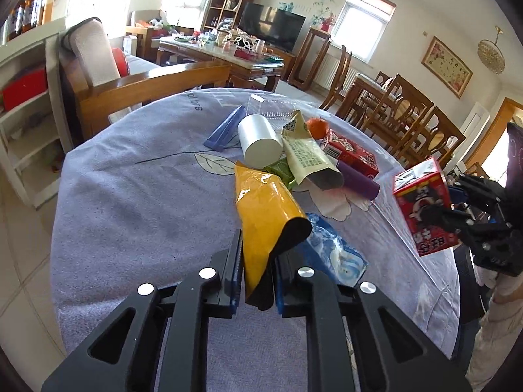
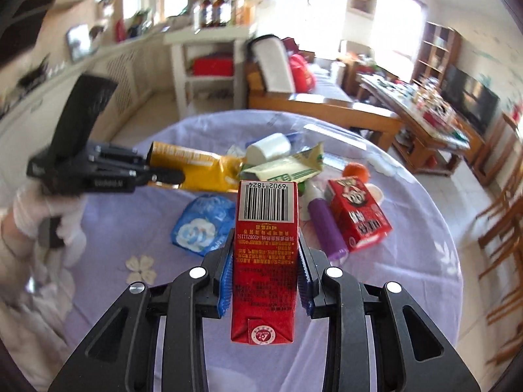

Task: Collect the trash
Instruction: 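Carry the yellow bag and red juice box in both grippers over the bin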

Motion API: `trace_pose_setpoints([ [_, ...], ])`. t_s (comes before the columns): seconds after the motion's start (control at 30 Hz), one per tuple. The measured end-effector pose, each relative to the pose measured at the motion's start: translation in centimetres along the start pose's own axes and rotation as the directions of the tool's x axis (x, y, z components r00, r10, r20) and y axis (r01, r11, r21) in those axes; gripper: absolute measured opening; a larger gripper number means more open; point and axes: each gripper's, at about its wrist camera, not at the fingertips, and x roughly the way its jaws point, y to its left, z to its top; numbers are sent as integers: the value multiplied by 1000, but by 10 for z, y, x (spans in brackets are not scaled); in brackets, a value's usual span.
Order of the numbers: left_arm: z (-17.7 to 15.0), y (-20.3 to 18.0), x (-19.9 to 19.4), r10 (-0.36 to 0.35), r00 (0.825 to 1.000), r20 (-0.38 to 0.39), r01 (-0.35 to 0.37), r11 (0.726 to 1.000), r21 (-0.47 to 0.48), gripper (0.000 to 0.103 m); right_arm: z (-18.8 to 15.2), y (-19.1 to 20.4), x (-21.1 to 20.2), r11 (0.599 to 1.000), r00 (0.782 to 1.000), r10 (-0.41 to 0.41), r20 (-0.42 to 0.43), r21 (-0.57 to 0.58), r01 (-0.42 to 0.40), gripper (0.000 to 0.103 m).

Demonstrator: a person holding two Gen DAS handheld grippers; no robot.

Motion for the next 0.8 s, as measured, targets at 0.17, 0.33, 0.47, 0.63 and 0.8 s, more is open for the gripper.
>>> trace_pose_setpoints([
  [0.17,-1,-4,-14,-19,999,51,19,1000,3,12,-25,-7,-35,977,993,-3,121,213,-23,32],
  [0.33,-1,-9,-30,-28,996,86,27,1000,13,11,-56,-12,-65,930,977,-15,214,361,-65,32],
  [0.47,2,-17,-49,-65,991,119,62,998,25,11,-81,-18,-88,888,960,-37,276,450,-95,32],
  [0.63,6,-47,-60,-164,977,136,156,985,73,11,-109,-29,-116,837,942,-127,311,543,-67,32],
  [0.8,8,-98,-47,-284,953,102,268,953,144,11,-143,-48,-148,780,925,-220,311,625,-24,32],
])
